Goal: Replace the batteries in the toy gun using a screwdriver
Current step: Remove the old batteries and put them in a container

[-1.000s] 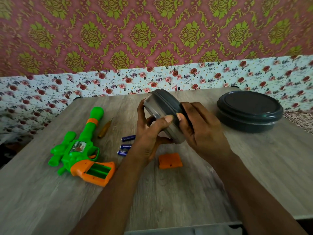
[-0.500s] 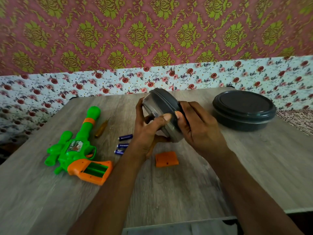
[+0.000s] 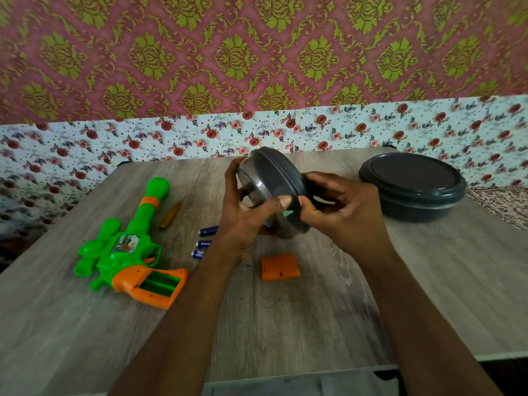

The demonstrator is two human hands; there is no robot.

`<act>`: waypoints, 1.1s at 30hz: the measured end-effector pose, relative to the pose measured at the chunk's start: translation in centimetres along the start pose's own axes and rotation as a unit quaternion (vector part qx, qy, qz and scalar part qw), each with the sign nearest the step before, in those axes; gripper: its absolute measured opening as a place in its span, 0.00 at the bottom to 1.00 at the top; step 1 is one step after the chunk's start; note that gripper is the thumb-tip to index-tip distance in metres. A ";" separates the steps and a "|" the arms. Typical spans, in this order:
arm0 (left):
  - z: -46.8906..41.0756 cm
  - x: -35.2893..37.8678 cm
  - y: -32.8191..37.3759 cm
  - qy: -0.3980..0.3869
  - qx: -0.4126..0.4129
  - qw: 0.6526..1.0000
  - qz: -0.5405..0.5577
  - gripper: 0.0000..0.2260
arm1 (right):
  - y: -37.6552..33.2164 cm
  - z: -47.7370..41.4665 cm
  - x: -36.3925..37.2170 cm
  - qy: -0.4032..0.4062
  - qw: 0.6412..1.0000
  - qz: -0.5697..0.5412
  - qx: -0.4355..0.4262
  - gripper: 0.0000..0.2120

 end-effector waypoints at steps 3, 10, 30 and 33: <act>-0.2 -0.1 -0.1 -0.004 -0.007 1.000 -0.006 0.44 | 0.0 0.1 0.0 0.007 1.000 0.022 -0.013 0.17; -0.6 0.4 -0.8 -0.018 -0.044 0.999 0.011 0.49 | -0.8 0.1 -0.4 0.039 0.980 0.167 -0.102 0.04; -0.5 0.5 -1.3 -0.012 -0.034 0.998 0.047 0.46 | -0.4 0.4 -0.4 0.038 0.985 0.123 -0.117 0.23; -0.6 0.4 -1.3 -0.010 -0.041 0.997 0.059 0.47 | -0.2 0.4 -0.4 0.016 0.989 0.111 -0.096 0.23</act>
Point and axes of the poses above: each hand's wrist, its own z-axis away from the middle knuckle, its own x-axis out of the palm, y = z × x, the point moved 4 cm from there along -z, towards the middle knuckle
